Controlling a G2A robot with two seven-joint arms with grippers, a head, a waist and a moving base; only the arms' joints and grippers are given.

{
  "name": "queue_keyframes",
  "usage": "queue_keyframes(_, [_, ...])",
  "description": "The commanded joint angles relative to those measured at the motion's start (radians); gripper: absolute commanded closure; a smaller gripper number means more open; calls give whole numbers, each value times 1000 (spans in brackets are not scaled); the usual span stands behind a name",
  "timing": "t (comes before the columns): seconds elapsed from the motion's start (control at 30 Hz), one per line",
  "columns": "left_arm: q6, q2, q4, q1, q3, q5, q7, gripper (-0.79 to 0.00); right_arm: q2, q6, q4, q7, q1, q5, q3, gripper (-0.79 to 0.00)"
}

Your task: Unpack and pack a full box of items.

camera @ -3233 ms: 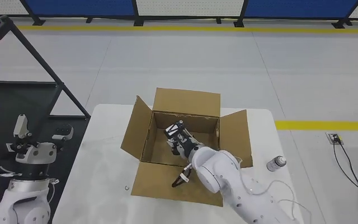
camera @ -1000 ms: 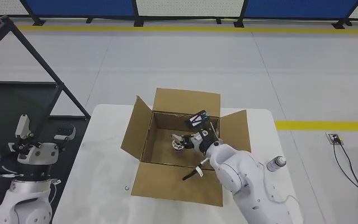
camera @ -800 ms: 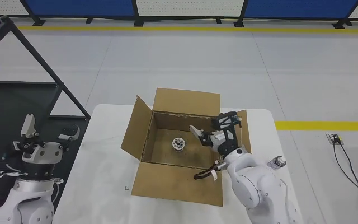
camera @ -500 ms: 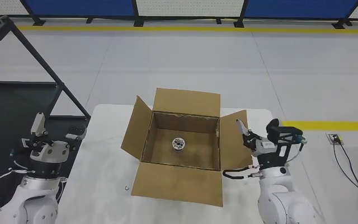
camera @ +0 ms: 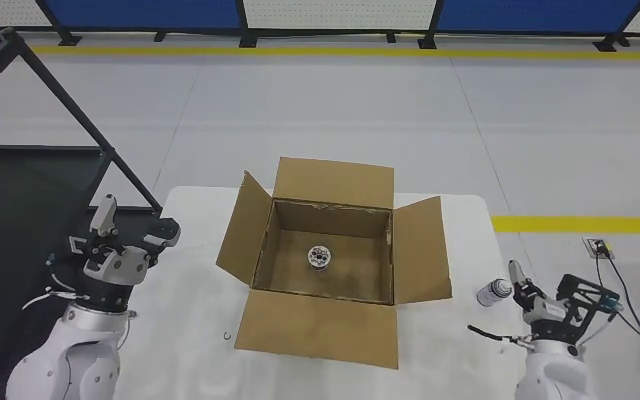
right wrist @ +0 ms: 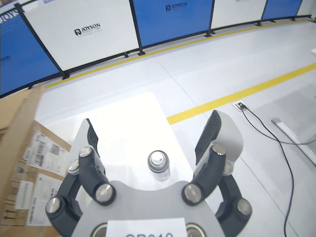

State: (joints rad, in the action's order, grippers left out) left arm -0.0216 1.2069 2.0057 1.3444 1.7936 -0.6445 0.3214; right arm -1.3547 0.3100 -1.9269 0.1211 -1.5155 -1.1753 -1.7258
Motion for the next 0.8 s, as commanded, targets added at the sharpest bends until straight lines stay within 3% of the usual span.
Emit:
queue_keyframes(0.0, [-4,0,2,-4,-7,6,-2,-785,3,-28,66,32,15,7,-13,-785])
queue_keyframes(0.23, [-16,-2,8,-14,-22,25,-5,-785,15,-188,244,115,81,46,-25,-785])
queue_keyframes(0.5, [-20,-3,14,-12,-28,35,-10,-785,22,-247,368,143,157,58,-14,-785])
queue_keyframes(0.53, [-20,-3,15,-11,-28,36,-11,-785,23,-255,381,149,166,58,-12,-723])
queue_keyframes(0.57, [-20,-3,16,-10,-27,35,-13,-785,24,-260,391,152,174,59,-11,-582])
queue_keyframes(0.63, [-20,-3,18,-8,-25,37,-17,-785,25,-267,405,152,185,57,-9,-215])
queue_keyframes(0.67, [-20,-3,19,-8,-25,36,-18,-785,26,-272,409,151,188,58,-7,-83])
queue_keyframes(0.7, [-20,-3,19,-7,-24,36,-19,-785,26,-275,412,149,190,59,-6,0])
queue_keyframes(0.77, [-20,-3,20,-6,-24,35,-21,-785,27,-277,409,145,190,60,-1,0])
